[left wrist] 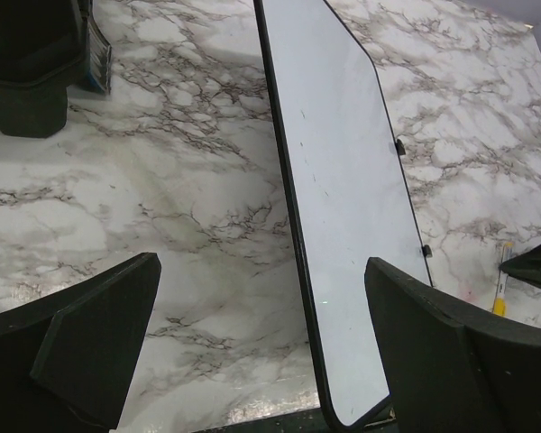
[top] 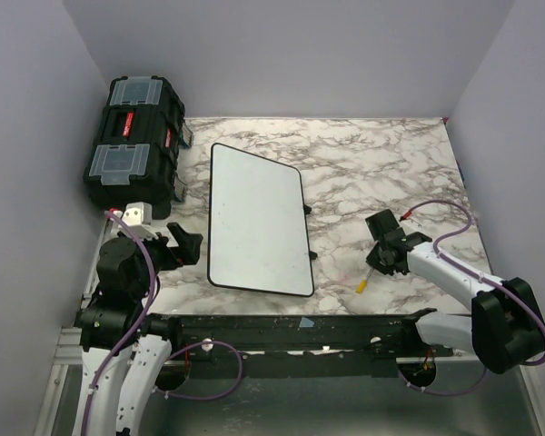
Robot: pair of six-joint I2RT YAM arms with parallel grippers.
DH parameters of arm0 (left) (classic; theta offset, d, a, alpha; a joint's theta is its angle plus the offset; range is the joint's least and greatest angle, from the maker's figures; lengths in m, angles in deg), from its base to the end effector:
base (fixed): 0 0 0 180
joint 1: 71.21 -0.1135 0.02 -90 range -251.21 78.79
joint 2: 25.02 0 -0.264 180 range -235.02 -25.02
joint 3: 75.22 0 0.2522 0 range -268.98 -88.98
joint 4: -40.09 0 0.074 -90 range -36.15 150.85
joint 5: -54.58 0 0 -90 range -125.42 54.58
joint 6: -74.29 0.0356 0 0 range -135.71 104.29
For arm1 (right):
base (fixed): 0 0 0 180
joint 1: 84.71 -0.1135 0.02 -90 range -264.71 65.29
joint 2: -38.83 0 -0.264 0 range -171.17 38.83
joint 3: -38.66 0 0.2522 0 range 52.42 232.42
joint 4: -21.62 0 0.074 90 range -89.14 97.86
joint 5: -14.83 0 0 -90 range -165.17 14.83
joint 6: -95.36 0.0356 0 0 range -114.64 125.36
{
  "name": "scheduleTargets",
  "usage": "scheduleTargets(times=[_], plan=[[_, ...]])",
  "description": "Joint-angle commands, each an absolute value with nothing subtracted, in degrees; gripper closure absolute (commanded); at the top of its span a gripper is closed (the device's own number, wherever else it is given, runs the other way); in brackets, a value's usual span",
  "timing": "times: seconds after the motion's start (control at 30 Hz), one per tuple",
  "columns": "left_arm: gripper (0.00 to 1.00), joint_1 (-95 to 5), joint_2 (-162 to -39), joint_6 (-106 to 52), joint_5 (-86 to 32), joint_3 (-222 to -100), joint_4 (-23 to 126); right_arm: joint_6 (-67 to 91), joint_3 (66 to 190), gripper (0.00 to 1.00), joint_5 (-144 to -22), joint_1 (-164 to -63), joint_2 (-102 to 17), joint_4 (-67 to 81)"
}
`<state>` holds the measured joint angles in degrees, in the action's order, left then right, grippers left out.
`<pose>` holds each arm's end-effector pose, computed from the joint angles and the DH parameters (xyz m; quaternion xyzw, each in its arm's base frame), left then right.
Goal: Write a sentence on the whiteboard
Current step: Pick up the whiteboard marker from the center of the board.
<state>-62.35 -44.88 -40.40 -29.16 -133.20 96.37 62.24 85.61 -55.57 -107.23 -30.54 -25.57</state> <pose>0.0726 -0.0152 0.3248 -0.0796 0.8053 -0.2114 0.5481 0.1871 0.0646 0.1636 0.3153 0.9177 -0.0175 0.2412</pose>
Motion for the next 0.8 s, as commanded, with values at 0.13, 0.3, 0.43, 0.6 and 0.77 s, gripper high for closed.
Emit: scheduleTargets(times=[0.13,0.3,0.43,0.6,0.77], plan=[[0.02,-62.51,-47.77,-39.97,-27.96,-132.84,94.81,62.16,81.82,0.81,-59.43,-107.47,-30.99,-21.45],[0.01,-62.52,-49.95,-40.06,-27.25,-133.45,94.53,60.94,83.28,0.95,-59.17,-107.46,-30.48,-21.63],[0.02,-62.51,-50.57,-39.73,-22.39,-133.45,91.97,59.64,87.61,0.99,-56.99,-107.47,-28.15,-23.45],[0.03,-62.13,-54.59,-41.7,-16.74,-135.17,88.96,57.89,95.17,0.99,-57.13,-107.47,-25.38,-23.94],[0.05,-58.86,-57.86,-44.88,-15.58,-137.19,83.19,61.21,103.54,0.99,-58.76,-107.45,-26.18,-26.31]])
